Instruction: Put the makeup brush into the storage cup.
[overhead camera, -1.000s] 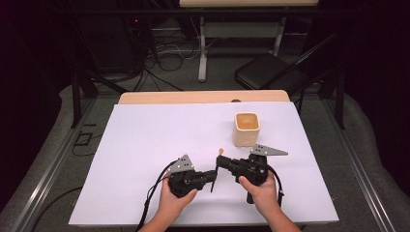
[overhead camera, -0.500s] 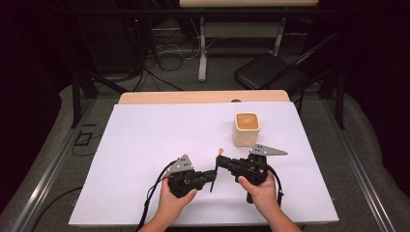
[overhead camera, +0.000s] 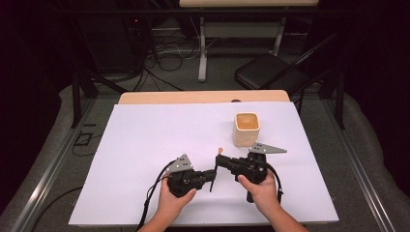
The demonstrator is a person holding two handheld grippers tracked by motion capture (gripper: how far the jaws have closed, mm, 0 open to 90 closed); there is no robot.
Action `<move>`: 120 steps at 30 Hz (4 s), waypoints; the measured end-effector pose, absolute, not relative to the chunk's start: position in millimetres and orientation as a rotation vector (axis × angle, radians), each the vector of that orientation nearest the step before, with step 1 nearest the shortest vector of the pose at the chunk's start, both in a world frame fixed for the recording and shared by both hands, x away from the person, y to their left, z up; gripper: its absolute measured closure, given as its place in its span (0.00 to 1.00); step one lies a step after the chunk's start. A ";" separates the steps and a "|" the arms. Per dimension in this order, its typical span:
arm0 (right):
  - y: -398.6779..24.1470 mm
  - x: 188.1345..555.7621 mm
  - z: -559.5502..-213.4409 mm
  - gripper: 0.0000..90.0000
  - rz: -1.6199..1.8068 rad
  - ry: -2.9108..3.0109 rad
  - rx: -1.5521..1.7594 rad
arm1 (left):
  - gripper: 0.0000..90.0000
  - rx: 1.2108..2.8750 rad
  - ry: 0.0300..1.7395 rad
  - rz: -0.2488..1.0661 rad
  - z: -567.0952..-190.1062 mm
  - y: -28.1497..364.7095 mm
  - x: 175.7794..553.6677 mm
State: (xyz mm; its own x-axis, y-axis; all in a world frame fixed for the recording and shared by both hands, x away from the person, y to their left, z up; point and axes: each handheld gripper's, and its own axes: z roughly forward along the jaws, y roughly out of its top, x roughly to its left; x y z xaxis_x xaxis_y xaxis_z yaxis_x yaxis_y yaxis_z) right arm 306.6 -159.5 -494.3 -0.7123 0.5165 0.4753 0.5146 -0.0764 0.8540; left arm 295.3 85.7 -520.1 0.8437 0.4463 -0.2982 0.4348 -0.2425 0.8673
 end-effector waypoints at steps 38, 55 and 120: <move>-165.6 315.1 -479.2 0.93 1.846 2.217 1.167 | 0.62 1.830 0.689 0.043 -517.2 92.8 298.5; -174.2 320.1 -466.9 0.93 1.754 2.219 1.103 | 0.53 1.834 0.739 0.088 -517.8 99.2 301.7; -205.4 348.5 -432.0 0.93 1.590 2.072 1.046 | 0.42 1.870 0.807 0.226 -522.0 104.9 304.8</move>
State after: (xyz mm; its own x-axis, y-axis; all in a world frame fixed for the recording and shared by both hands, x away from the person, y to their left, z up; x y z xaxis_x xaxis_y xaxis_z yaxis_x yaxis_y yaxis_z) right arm 348.5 -205.4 -432.0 -0.6775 0.7152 0.1716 0.3510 0.1094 0.9300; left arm 304.8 104.9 -522.0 0.7558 0.6226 -0.2025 0.4266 -0.2336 0.8737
